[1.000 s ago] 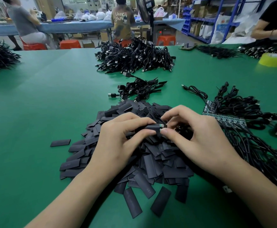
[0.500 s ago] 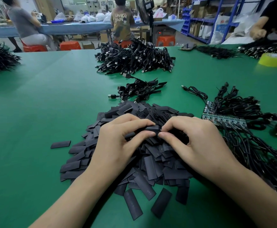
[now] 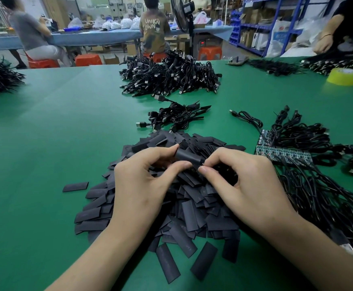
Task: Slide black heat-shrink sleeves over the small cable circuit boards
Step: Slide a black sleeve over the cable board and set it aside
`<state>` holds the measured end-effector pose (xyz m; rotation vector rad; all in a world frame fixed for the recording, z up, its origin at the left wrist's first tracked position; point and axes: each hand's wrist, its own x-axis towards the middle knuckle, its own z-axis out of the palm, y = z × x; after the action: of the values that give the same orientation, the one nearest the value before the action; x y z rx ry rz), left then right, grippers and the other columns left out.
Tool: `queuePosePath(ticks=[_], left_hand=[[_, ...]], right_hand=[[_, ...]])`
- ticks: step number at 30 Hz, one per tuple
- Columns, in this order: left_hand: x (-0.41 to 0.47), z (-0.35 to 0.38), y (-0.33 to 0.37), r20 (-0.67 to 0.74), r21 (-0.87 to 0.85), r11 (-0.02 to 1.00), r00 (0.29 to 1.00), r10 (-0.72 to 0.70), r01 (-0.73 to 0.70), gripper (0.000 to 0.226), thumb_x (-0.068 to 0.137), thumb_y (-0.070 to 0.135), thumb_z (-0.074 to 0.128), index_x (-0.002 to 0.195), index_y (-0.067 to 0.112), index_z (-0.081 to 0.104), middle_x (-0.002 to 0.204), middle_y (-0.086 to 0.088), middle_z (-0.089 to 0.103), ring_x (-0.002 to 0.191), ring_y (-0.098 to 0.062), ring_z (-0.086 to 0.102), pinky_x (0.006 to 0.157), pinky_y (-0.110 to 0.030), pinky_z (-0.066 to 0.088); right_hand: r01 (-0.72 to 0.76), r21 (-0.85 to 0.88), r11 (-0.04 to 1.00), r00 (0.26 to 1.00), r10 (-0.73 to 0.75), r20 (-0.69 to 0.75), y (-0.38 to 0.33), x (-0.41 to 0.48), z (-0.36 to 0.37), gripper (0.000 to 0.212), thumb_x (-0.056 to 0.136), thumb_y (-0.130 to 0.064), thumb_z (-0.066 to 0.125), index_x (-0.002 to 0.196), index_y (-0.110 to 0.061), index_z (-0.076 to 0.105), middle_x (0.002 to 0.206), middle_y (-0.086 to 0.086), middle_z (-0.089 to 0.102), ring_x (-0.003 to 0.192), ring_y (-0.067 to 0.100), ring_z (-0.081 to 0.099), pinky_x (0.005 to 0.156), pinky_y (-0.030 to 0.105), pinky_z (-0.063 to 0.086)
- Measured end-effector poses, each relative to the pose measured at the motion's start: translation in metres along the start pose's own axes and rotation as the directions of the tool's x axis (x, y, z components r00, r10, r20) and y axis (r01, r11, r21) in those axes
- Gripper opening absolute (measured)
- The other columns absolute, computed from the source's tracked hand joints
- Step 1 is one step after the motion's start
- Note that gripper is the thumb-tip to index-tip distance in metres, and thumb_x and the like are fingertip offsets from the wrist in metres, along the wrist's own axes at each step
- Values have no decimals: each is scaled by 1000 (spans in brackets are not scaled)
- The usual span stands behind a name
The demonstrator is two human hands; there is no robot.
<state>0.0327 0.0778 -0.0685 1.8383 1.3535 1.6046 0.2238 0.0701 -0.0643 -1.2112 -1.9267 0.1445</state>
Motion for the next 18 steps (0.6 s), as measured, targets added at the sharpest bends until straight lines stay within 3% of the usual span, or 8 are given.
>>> queuePosePath(ticks=[5,10,16,18], left_hand=[[-1,2,0,18,4,1000,1000,-8,8,31,73,32,86,102,21,81,82,14,77,76,-3,71,77,-11,50],[0,1,-2,31,-24,998,998,-52,53,29,78,31,84,106,26,80,87,18,77,82,1,72,78,-11,51],[0,3,-5,81,-5,996,993,-89,90,28,90,31,76,118,31,76,97,28,74,91,5,70,77,-7,49],[-2,3,-5,100,13,996,991,-90,89,24,91,32,74,115,30,78,98,27,75,92,4,70,78,-6,48]], right_hand=[[-17,-23,1000,1000,17,4,0,0,3,13,91,-40,64,84,-30,66,74,-19,64,64,-1,54,57,18,35],[-47,25,999,998,48,-41,-1,0,2,12,93,-41,65,85,-32,66,77,-19,66,71,3,62,63,32,51],[-182,146,972,965,205,-165,-5,11,-15,10,92,-37,69,84,-31,68,72,-12,70,60,10,65,56,29,53],[-254,255,933,925,311,-218,-6,25,-25,13,95,-32,69,83,-29,68,73,-10,72,50,11,65,50,21,50]])
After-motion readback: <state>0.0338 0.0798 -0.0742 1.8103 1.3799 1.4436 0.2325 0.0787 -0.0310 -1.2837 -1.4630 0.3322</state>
